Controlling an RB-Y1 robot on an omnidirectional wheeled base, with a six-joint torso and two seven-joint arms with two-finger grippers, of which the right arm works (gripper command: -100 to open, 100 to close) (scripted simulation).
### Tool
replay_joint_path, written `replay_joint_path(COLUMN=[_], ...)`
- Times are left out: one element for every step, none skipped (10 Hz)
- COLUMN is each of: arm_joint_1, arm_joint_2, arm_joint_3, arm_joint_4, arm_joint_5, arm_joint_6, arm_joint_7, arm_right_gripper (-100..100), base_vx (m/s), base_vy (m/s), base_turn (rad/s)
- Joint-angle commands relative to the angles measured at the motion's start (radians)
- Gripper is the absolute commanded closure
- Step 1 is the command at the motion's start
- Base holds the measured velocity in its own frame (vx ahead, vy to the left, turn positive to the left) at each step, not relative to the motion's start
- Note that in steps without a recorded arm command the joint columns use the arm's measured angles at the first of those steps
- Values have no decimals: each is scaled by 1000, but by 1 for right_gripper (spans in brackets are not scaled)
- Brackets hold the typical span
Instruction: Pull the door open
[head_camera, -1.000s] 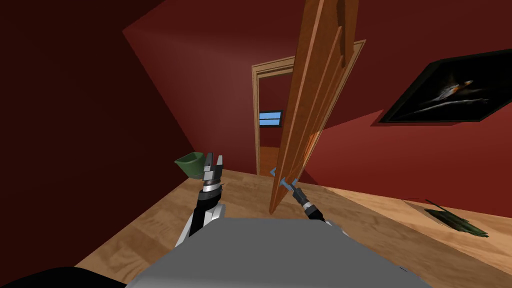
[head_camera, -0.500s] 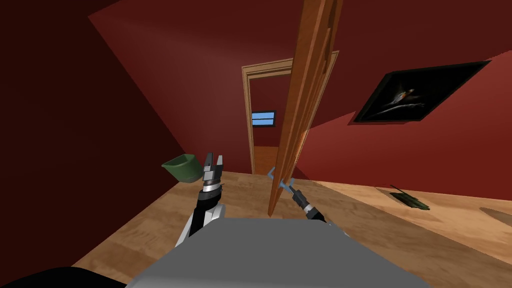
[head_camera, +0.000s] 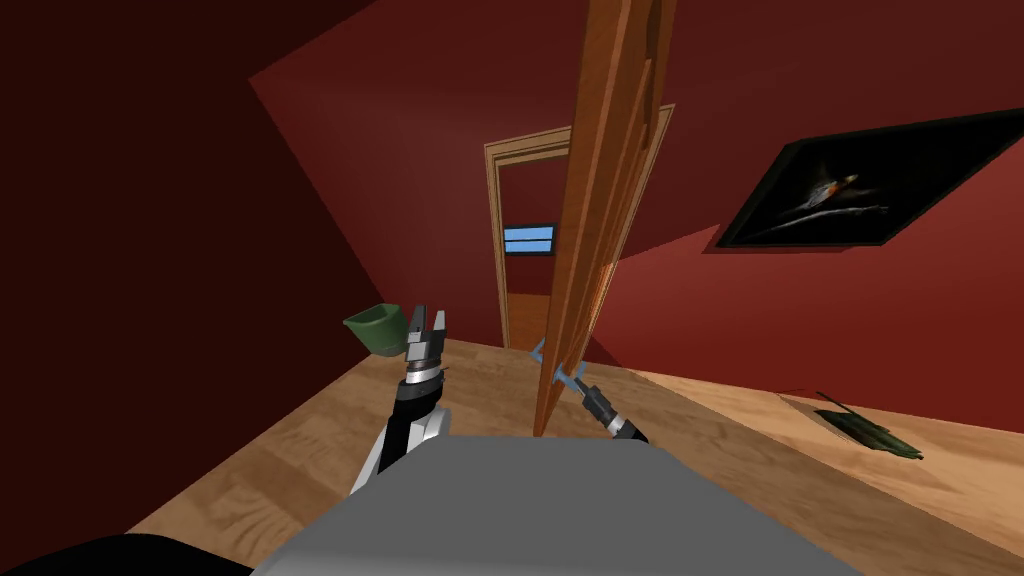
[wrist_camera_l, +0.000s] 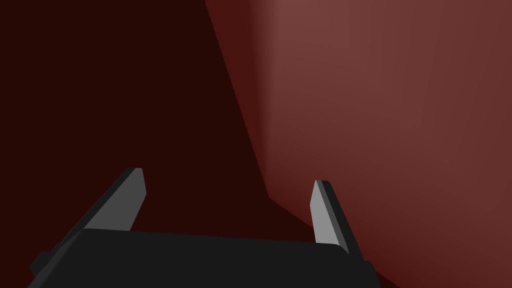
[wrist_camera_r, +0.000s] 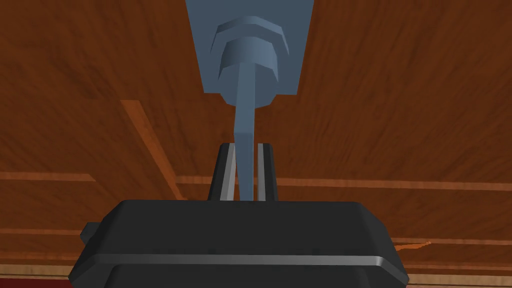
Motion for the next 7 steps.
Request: replay_joint_path(arm_joint_1=[-4, -2, -2, -1, -1, -1, -1], arm_joint_2=[-10, -12, -13, -15, -16, -17, -17], arm_joint_3=[7, 14, 20, 26, 31, 34, 37], arm_joint_4=[-8, -15, -21, -26, -31, -33, -37], arm_joint_5=[5, 9, 13, 16, 19, 20, 22], arm_joint_6=[-6, -10, -13, -15, -17, -18, -19], arm_joint_7=[-5, -7, -9, -10, -11, -12, -13], arm_right_gripper=[100, 100, 100, 100, 100, 100, 100], base_vx=[-37, -33, -50, -57, -57, -51, -66], base_vy=[-144, -157, -130, -139, -132, -105, -85], base_turn=[315, 254, 352, 306, 301, 268, 248])
